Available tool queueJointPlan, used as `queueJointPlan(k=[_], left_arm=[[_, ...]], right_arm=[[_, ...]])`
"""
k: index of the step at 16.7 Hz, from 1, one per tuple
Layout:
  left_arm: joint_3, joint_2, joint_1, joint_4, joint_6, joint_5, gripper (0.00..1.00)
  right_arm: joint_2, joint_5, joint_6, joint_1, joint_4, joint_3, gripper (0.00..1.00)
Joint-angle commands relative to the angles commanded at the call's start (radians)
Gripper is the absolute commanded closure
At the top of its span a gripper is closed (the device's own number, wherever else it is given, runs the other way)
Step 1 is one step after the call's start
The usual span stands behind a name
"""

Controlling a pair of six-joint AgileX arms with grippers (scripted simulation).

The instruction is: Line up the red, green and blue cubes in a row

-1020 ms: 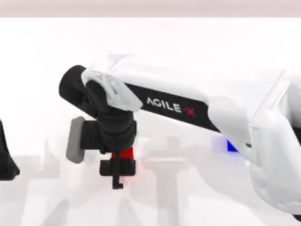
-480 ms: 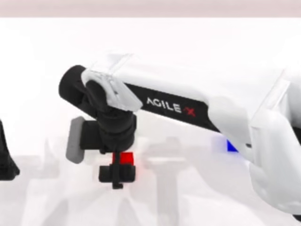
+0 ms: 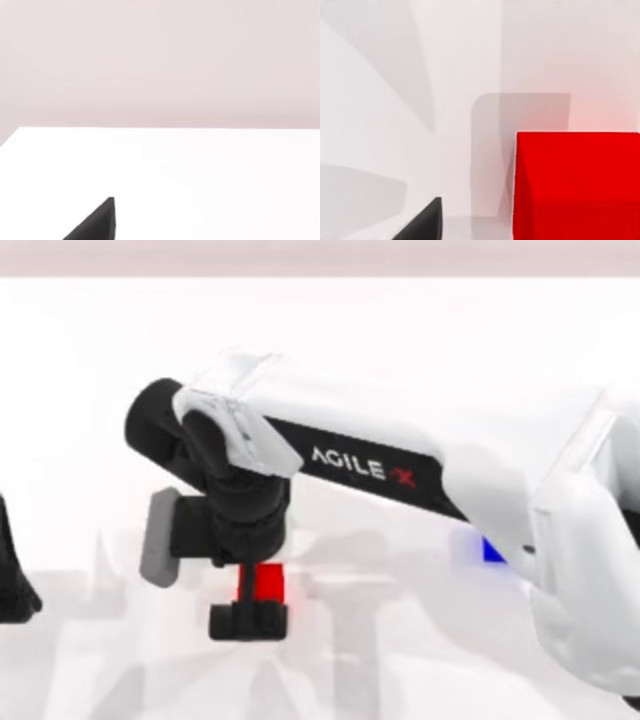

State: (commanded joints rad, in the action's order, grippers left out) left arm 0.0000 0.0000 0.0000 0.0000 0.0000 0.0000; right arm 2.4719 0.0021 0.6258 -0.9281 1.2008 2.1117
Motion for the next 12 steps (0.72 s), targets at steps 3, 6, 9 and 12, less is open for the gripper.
queueJointPlan(k=[3,6,9,12], left_arm=[[0.000,0.000,0.000,0.000,0.000,0.000,0.00],[0.000,0.000,0.000,0.000,0.000,0.000,0.00],[0.000,0.000,0.000,0.000,0.000,0.000,0.00],[0.000,0.000,0.000,0.000,0.000,0.000,0.00]], right_arm=[[0.002,0.000,-0.001,0.001,0.017,0.017,0.00],[0.008,0.000,-0.003,0.001,0.115,0.117,0.00],[0.009,-0.001,0.004,-0.008,0.235,0.239,0.00],[0.004,0.000,0.002,-0.007,0.281,0.286,0.00]])
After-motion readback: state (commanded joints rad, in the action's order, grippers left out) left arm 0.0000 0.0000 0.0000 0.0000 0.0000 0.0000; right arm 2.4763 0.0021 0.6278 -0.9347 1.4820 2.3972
